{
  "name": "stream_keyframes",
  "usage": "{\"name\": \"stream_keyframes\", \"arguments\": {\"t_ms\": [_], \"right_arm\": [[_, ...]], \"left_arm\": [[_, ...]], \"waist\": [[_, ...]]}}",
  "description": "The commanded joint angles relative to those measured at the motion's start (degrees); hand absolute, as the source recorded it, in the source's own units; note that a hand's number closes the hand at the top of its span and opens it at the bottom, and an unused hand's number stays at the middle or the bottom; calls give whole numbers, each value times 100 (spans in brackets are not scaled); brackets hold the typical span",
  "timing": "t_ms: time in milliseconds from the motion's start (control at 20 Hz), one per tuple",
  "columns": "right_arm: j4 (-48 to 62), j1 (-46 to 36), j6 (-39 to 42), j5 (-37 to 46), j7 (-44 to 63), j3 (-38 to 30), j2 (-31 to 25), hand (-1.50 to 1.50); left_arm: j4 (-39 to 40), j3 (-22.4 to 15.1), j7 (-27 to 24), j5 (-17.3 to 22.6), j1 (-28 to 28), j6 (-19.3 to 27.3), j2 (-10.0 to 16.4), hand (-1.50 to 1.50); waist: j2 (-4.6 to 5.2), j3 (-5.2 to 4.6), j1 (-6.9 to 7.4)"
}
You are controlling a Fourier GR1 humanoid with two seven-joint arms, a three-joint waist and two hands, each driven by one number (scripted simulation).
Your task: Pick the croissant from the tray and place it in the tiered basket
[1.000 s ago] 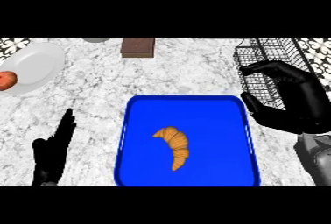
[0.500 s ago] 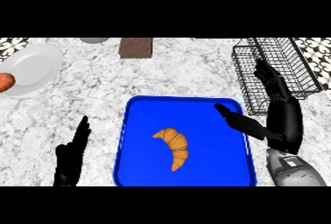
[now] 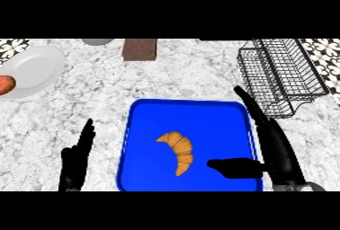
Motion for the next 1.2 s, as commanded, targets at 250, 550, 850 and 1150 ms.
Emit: {"name": "stream_keyframes", "arguments": {"t_ms": [250, 550, 850, 1150], "right_arm": [[-565, -1298, 1998, 1502, 3317, 1243, -235, -150], [246, -2099, 2508, 2492, 4451, 1800, 1251, -150], [1205, -2050, 2740, 3074, 4316, 1912, 1913, -150], [1766, -1850, 3387, 3308, 4549, 1984, 2286, -150]], "left_arm": [[-68, 39, 93, -18, -13, -71, 74, 0], [-3, 51, 217, -54, -162, -100, -32, 0], [43, 217, 140, -35, -181, -204, 13, 0], [-120, 134, 145, -88, 94, -189, 5, 0]], "waist": [[-9, -6, 128], [35, 18, 144], [51, 26, 110], [34, 25, 128]]}}
